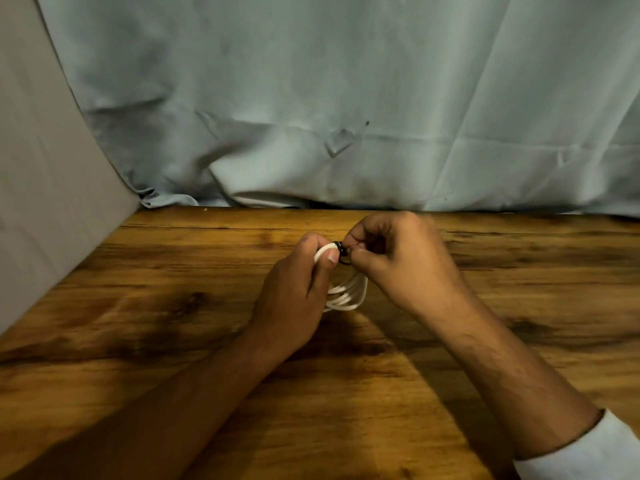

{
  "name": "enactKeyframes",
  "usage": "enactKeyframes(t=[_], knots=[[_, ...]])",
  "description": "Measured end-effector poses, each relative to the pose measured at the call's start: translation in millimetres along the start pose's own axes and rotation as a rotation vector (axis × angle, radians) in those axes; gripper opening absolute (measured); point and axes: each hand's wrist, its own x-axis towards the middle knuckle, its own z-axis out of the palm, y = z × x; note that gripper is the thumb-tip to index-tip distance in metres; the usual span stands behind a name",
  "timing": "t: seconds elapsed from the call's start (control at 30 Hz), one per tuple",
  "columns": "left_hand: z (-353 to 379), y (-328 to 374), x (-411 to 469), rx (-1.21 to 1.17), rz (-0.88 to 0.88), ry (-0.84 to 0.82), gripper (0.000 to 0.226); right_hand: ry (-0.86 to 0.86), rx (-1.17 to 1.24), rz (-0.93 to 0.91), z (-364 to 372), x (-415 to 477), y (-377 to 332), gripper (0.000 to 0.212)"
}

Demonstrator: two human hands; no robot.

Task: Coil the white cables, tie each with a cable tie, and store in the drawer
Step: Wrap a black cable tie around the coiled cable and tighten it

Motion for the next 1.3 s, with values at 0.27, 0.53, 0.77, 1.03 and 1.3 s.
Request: enactKeyframes(t=[0.27,0.53,0.77,1.03,1.3], knots=[[-1,-1,1,-0.057,-0.028,-0.014,0.016,-0.012,0.14,0.077,5,0,6,0.011],[-1,-5,2,-0.104,-0.075,0.011,0.019,-0.045,0.245,0.114,10,4,10,0.021],[-2,-2,1,-0.134,-0.084,-0.02,0.017,-0.019,0.275,0.119,9,3,12,0.021],[-3,-3,2,-0.161,-0.076,-0.051,0.018,-0.018,0.106,-0.036,5,-2,6,0.023],[-6,-4,4,-0.212,-0.062,-0.112,0.017,0.018,0.223,0.009,4,0,12,0.016]])
